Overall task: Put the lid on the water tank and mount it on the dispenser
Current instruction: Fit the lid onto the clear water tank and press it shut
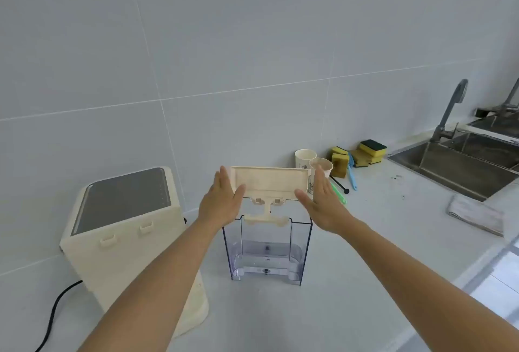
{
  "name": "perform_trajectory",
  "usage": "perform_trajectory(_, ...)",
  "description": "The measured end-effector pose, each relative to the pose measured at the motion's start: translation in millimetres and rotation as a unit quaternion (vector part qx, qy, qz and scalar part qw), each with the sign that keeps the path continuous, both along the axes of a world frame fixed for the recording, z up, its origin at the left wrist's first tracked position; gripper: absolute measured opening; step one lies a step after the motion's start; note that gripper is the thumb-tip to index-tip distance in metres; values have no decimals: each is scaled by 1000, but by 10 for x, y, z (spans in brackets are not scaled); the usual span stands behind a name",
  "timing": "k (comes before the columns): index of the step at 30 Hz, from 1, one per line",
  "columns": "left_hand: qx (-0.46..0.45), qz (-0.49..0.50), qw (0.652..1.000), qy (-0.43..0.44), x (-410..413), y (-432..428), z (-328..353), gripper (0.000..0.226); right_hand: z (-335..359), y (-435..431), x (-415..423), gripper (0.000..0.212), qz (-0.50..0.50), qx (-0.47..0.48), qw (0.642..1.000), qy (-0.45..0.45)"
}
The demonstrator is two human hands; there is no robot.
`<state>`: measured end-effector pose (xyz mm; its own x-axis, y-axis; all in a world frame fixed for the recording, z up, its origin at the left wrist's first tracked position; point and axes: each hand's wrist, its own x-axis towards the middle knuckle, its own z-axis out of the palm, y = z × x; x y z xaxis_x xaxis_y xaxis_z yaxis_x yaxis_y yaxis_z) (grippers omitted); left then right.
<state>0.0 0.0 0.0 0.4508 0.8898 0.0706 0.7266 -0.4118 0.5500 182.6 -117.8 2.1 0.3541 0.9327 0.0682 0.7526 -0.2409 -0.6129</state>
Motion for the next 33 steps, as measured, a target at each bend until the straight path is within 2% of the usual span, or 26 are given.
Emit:
perform_trajectory(4,-150,61,983,-92,145,113,72,70,74,107,10,76,2,47,986,162)
perform_trajectory(6,-191,71,971,-122,193,162,86,67,56,150,14,75,-11,42,975,216)
perform_trajectory(12,-249,67,953,-156,233,278,82,70,29,288,65,68,-48,20,957,287)
perform_trajectory(18,-283,79,932,-212,223,328,127,67,56,331,64,59,-70,28,945,317)
perform_trajectory(21,-283,74,929,-229,194,318,125,52,78,298,33,50,-64,45,947,310)
perform_trajectory(25,-273,69,923,-264,120,255,114,18,58,222,5,53,-84,57,944,313)
perform_trajectory(33,-215,101,915,-325,-68,-47,-27,7,-44,-6,-142,53,-126,67,957,254)
